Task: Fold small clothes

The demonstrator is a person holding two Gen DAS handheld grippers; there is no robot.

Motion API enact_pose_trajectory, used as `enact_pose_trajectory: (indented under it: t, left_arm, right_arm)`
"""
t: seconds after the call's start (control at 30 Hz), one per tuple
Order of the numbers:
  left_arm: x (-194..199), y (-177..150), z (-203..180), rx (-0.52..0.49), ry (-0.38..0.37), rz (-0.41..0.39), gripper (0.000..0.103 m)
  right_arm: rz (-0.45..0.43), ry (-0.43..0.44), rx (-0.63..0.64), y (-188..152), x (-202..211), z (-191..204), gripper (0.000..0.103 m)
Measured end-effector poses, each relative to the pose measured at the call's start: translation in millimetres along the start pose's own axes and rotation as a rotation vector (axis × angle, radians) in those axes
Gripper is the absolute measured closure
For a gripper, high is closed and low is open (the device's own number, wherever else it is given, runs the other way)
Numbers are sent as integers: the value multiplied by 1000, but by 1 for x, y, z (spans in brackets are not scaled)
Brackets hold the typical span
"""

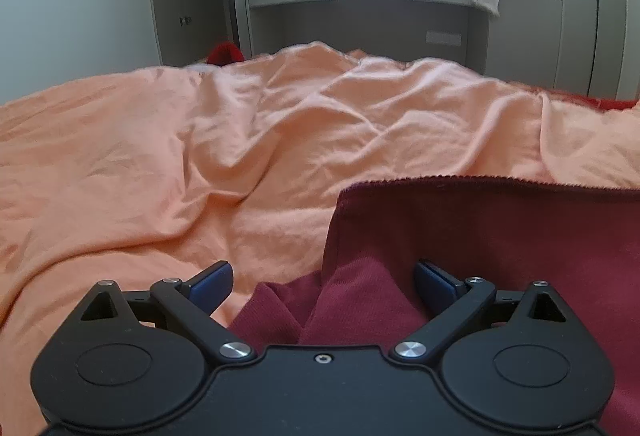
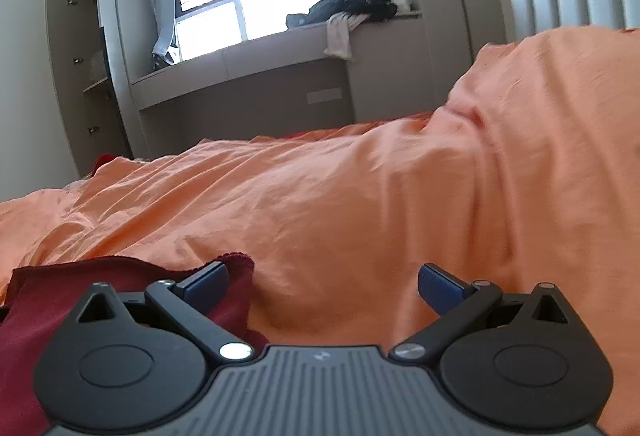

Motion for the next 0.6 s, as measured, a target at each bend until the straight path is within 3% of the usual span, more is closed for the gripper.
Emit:
enact_pose_trajectory:
  t: [0.13, 0.33, 0.47, 0.6]
  left_arm:
    - [32, -2, -10, -53, -35, -69, 6]
    - [75, -29, -34, -74, -161, -119, 5]
    - [85, -54, -29, -137, -88, -172, 5]
    - [100, -64, -14, -123, -58, -210, 3]
  right_arm:
    - [20, 47, 15, -17, 33, 12, 0]
    - [-11, 97, 108, -47, 84, 34, 0]
    - [18, 18, 223, -68, 96, 37, 0]
    - [16, -54, 205, -72, 102, 25, 0]
Point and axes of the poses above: each gripper's, at about its wrist camera, not at the fingertips, and x roughly against the way its jaws point, z to its left, y to its top, the point moved 7 cm from there along -x, roughly the way its jaws point, and after that the axes turned 6 degrees about -y, right-handed, at the moved point
